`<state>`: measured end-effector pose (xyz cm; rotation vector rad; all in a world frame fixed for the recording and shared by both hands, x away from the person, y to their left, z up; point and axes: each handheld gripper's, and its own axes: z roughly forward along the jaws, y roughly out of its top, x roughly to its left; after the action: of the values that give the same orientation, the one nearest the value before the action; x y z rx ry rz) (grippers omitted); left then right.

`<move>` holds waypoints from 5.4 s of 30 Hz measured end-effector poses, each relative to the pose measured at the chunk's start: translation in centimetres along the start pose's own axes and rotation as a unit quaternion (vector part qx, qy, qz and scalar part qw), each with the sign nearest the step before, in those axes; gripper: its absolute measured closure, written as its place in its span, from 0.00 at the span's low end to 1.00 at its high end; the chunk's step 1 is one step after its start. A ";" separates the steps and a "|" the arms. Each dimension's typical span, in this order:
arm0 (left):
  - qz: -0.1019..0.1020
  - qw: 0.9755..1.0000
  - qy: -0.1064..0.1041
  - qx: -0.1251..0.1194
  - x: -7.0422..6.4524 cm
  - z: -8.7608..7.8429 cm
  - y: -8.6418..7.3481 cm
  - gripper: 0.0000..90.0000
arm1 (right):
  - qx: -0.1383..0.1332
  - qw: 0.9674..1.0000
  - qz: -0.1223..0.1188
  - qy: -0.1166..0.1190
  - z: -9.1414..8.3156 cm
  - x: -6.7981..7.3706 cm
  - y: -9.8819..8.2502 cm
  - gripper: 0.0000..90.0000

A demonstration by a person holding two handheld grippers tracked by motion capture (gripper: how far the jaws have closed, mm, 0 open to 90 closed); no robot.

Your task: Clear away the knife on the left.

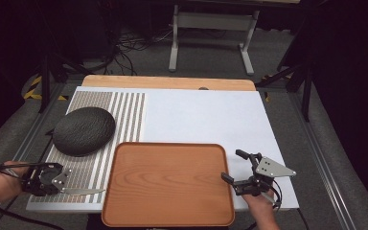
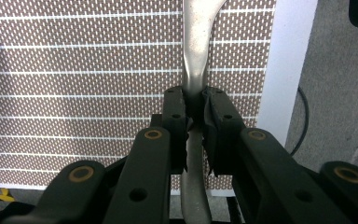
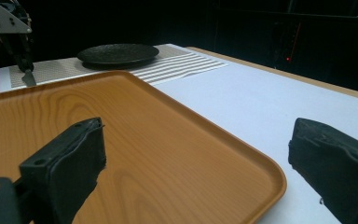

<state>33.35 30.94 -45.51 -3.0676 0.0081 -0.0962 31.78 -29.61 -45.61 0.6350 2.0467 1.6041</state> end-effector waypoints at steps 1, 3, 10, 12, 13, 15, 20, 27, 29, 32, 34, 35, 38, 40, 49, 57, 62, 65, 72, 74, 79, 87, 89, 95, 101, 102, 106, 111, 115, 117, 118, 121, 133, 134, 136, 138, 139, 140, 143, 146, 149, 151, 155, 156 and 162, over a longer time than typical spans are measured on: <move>-0.002 1.000 -0.003 -0.003 0.0 0.0 -0.1 0.89 | 0.000 1.000 0.000 -0.001 -0.1 0.0 0.0 0.05; 0.000 1.000 0.000 -0.002 0.0 -0.1 -0.1 0.89 | -0.001 1.000 0.001 -0.002 -0.1 0.0 0.0 0.05; -0.050 0.998 0.011 -0.024 -0.1 -2.2 -0.5 0.89 | -0.001 1.000 0.002 -0.001 0.0 -0.1 0.0 0.05; -0.060 0.998 0.010 -0.030 -0.1 -2.7 -0.5 0.89 | -0.001 1.000 0.002 -0.001 0.0 -0.1 0.0 0.05; -0.060 0.998 0.010 -0.030 -0.1 -2.7 -0.5 0.89 | -0.002 1.000 0.002 -0.001 0.0 -0.1 0.0 0.05; -0.075 0.996 0.018 -0.053 -0.2 -3.9 -0.6 0.89 | -0.003 1.000 0.002 -0.002 0.0 -0.1 0.0 0.05; -0.097 0.993 0.025 -0.067 -0.3 -5.3 -0.5 0.89 | -0.003 1.000 0.003 -0.002 0.0 -0.1 0.0 0.05; -0.146 0.980 0.037 -0.131 -0.7 -7.0 0.1 0.89 | -0.005 1.000 0.001 -0.003 -0.2 -0.1 0.1 0.05; -0.166 0.972 0.039 -0.160 -0.8 -7.5 0.1 0.89 | -0.004 1.000 0.001 -0.004 -0.2 -0.1 0.1 0.05; -0.177 0.966 0.032 -0.186 -1.1 -7.9 0.4 0.89 | -0.004 1.000 0.002 -0.004 -0.2 -0.2 0.1 0.05; -0.182 0.963 0.032 -0.196 -1.3 -8.1 0.7 0.89 | -0.004 1.000 0.002 -0.004 -0.2 -0.1 0.1 0.05; -0.182 0.962 0.030 -0.200 -1.4 -8.2 0.8 0.89 | -0.003 1.000 0.003 -0.004 -0.2 -0.2 0.0 0.05; -0.188 0.957 0.031 -0.219 -2.0 -7.9 1.7 0.89 | -0.004 1.000 0.003 -0.005 -0.3 -0.2 0.0 0.05; -0.197 0.952 0.029 -0.232 -2.2 -7.7 2.0 0.89 | -0.005 1.000 0.005 -0.005 -0.3 -0.2 0.0 0.05; -0.234 0.930 0.009 -0.283 -2.2 -7.6 3.5 0.89 | -0.005 1.000 0.008 -0.004 -0.3 -0.3 -0.1 0.05; -0.249 0.913 -0.006 -0.322 -1.9 -8.0 5.0 0.89 | -0.007 1.000 0.009 -0.005 -0.4 -0.3 -0.1 0.05; -0.253 0.905 -0.011 -0.343 -1.7 -7.8 6.1 0.89 | -0.010 1.000 0.010 -0.005 -0.4 -0.4 0.0 0.05; -0.257 0.899 -0.018 -0.354 -1.6 -7.7 6.7 0.89 | -0.009 1.000 0.009 -0.005 -0.4 -0.4 0.0 0.05; -0.267 0.887 -0.023 -0.375 -1.6 -7.4 8.1 0.89 | -0.009 1.000 0.009 -0.004 -0.4 -0.4 -0.1 0.05; -0.275 0.883 -0.026 -0.380 -1.6 -7.3 8.4 0.89 | -0.008 1.000 0.008 -0.005 -0.4 -0.4 -0.1 0.05; -0.289 0.873 -0.027 -0.393 -1.7 -6.9 9.2 0.89 | -0.008 1.000 0.008 -0.005 -0.4 -0.4 -0.1 0.05; -0.301 0.866 -0.033 -0.397 -1.7 -6.3 10.8 0.89 | -0.009 1.000 0.007 -0.006 -0.5 -0.5 -0.1 0.05; -0.306 0.864 -0.034 -0.398 -1.7 -6.2 11.1 0.89 | -0.008 1.000 0.007 -0.006 -0.5 -0.5 -0.1 0.05; -0.339 0.853 -0.049 -0.393 -1.6 -5.6 12.1 0.89 | -0.009 1.000 0.008 -0.004 -0.5 -0.5 -0.1 0.05; -0.364 0.852 -0.052 -0.372 -1.5 -5.0 13.0 0.89 | -0.009 1.000 0.008 -0.004 -0.5 -0.5 -0.1 0.05; -0.366 0.853 -0.055 -0.368 -1.4 -4.8 13.1 0.89 | -0.008 1.000 0.008 -0.004 -0.5 -0.5 -0.1 0.05; -0.387 0.853 -0.064 -0.343 -1.3 -4.4 13.7 0.89 | -0.008 1.000 0.008 -0.003 -0.4 -0.5 -0.1 0.05; -0.393 0.857 -0.073 -0.325 -1.2 -4.0 14.2 0.89 | -0.008 1.000 0.009 -0.004 -0.4 -0.5 -0.2 0.05; -0.389 0.865 -0.077 -0.308 -1.2 -3.5 14.6 0.89 | -0.008 1.000 0.009 -0.003 -0.4 -0.5 -0.2 0.05; -0.390 0.866 -0.080 -0.304 -1.2 -3.3 14.8 0.89 | -0.008 1.000 0.009 -0.003 -0.4 -0.5 -0.2 0.05; -0.388 0.868 -0.081 -0.300 -1.1 -3.2 14.9 0.89 | -0.008 1.000 0.009 -0.003 -0.4 -0.5 -0.2 0.05; -0.388 0.869 -0.083 -0.295 -1.1 -3.1 15.1 0.89 | -0.008 1.000 0.010 -0.004 -0.4 -0.5 -0.2 0.05; -0.398 0.870 -0.094 -0.276 -0.7 -2.5 15.2 0.89 | -0.007 1.000 0.010 -0.003 -0.4 -0.5 -0.2 0.05; -0.398 0.870 -0.096 -0.275 -0.7 -2.4 15.2 0.89 | -0.007 1.000 0.009 -0.002 -0.4 -0.5 -0.2 0.05; -0.398 0.872 -0.098 -0.269 -0.5 -2.2 15.3 0.89 | -0.007 1.000 0.010 -0.002 -0.4 -0.5 -0.2 0.05; -0.400 0.872 -0.100 -0.265 -0.5 -2.0 15.4 0.89 | -0.007 1.000 0.010 -0.002 -0.4 -0.5 -0.2 0.05; -0.399 0.873 -0.101 -0.264 -0.4 -1.9 15.4 0.89 | -0.006 1.000 0.010 -0.002 -0.4 -0.5 -0.2 0.05; -0.402 0.872 -0.105 -0.260 -0.4 -1.8 15.5 0.89 | -0.006 1.000 0.009 -0.002 -0.4 -0.5 -0.2 0.05; -0.401 0.873 -0.106 -0.256 -0.3 -1.6 15.5 0.89 | -0.006 1.000 0.010 -0.002 -0.4 -0.5 -0.2 0.05; -0.402 0.874 -0.110 -0.251 -0.4 -1.5 15.7 0.89 | -0.007 1.000 0.010 -0.001 -0.4 -0.5 -0.2 0.05; -0.401 0.875 -0.113 -0.247 -0.4 -1.3 15.8 0.89 | -0.008 1.000 0.010 -0.001 -0.5 -0.5 -0.2 0.05; -0.402 0.875 -0.112 -0.245 -0.4 -1.3 15.9 0.89 | -0.007 1.000 0.009 -0.002 -0.5 -0.5 -0.2 0.05; -0.397 0.879 -0.110 -0.241 -0.4 -1.2 16.0 0.89 | -0.008 1.000 0.010 -0.001 -0.5 -0.5 -0.2 0.05; -0.397 0.880 -0.110 -0.239 -0.5 -1.1 16.1 0.89 | -0.007 1.000 0.010 -0.001 -0.5 -0.5 -0.2 0.05; -0.398 0.879 -0.111 -0.237 -0.4 -1.1 16.1 0.89 | -0.007 1.000 0.010 -0.002 -0.5 -0.5 -0.2 0.05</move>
<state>32.80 14.80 -45.63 -3.2683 -1.4372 0.2534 31.86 -30.31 -45.69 0.6542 2.0307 1.6271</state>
